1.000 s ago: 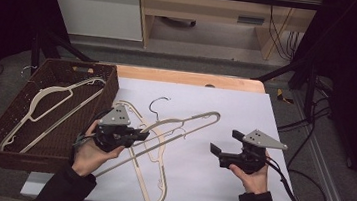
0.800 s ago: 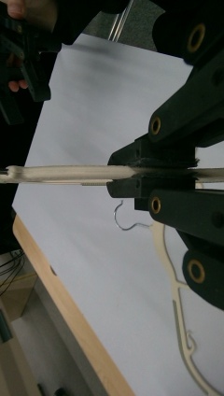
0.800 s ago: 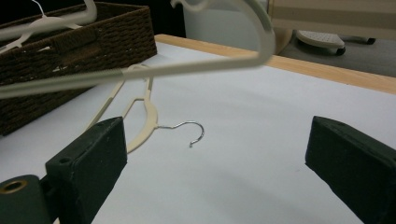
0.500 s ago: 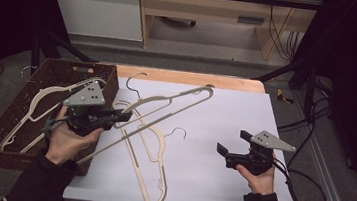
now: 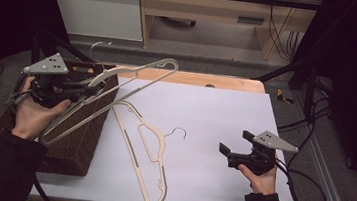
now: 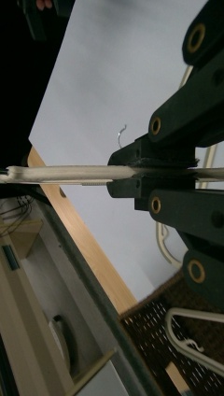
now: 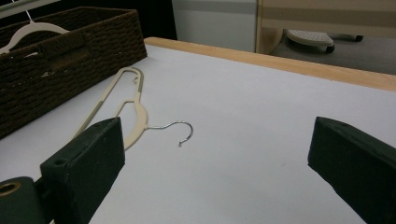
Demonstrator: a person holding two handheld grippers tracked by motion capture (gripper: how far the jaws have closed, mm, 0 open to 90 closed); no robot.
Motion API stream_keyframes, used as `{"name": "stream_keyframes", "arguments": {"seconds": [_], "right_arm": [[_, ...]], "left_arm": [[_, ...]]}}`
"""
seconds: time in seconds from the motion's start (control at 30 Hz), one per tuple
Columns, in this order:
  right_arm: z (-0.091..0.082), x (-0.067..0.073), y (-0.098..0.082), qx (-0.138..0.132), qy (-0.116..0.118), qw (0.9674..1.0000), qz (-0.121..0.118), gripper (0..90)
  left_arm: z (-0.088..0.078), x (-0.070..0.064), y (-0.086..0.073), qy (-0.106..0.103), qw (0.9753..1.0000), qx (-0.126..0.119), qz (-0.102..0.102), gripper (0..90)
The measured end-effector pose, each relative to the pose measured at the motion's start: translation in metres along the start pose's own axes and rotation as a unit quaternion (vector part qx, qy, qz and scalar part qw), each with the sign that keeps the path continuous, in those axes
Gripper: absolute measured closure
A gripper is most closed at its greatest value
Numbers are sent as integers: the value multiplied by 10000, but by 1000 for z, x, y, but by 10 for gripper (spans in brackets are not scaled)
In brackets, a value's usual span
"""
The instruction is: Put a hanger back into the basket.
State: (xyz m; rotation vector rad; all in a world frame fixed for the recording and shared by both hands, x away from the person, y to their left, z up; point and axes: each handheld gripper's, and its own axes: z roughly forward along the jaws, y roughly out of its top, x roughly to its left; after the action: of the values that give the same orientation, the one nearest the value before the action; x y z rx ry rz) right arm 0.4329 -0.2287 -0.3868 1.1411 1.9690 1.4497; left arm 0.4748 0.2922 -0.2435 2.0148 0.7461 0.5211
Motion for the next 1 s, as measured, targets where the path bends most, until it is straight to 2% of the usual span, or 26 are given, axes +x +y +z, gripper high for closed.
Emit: {"name": "stream_keyframes", "arguments": {"seconds": [0.1, 0.3, 0.37, 0.43, 0.53, 0.7, 0.8, 1.0], "right_arm": [[1, -1, 0, 13, -14, 10000, 15, 41], [2, -1, -1, 17, -22, 10000, 17, 38], [2, -1, -1, 20, -33, 10000, 13, 37], [2, -1, -1, 26, -34, 10000, 12, 37], [2, -2, -2, 41, -30, 10000, 10, 36], [3, -2, -2, 61, -17, 10000, -12, 36], [3, -2, -2, 69, -17, 10000, -11, 35], [4, -2, -3, 91, -5, 10000, -13, 35]], "left_arm": [[-5, 16, -6, 122, 9999, 34, -12, 862], [-9, 41, -20, 178, 9998, 90, -75, 862], [-10, 45, -22, 202, 9996, 116, -129, 862], [-12, 59, -31, 294, 9990, 117, -301, 862], [-15, 70, -40, 380, 9985, 106, -379, 862], [-20, 86, -54, 513, 9977, 226, -375, 862], [-22, 95, -62, 569, 9966, 228, -544, 861], [-24, 109, -78, 657, 9950, 305, -690, 862]]}}
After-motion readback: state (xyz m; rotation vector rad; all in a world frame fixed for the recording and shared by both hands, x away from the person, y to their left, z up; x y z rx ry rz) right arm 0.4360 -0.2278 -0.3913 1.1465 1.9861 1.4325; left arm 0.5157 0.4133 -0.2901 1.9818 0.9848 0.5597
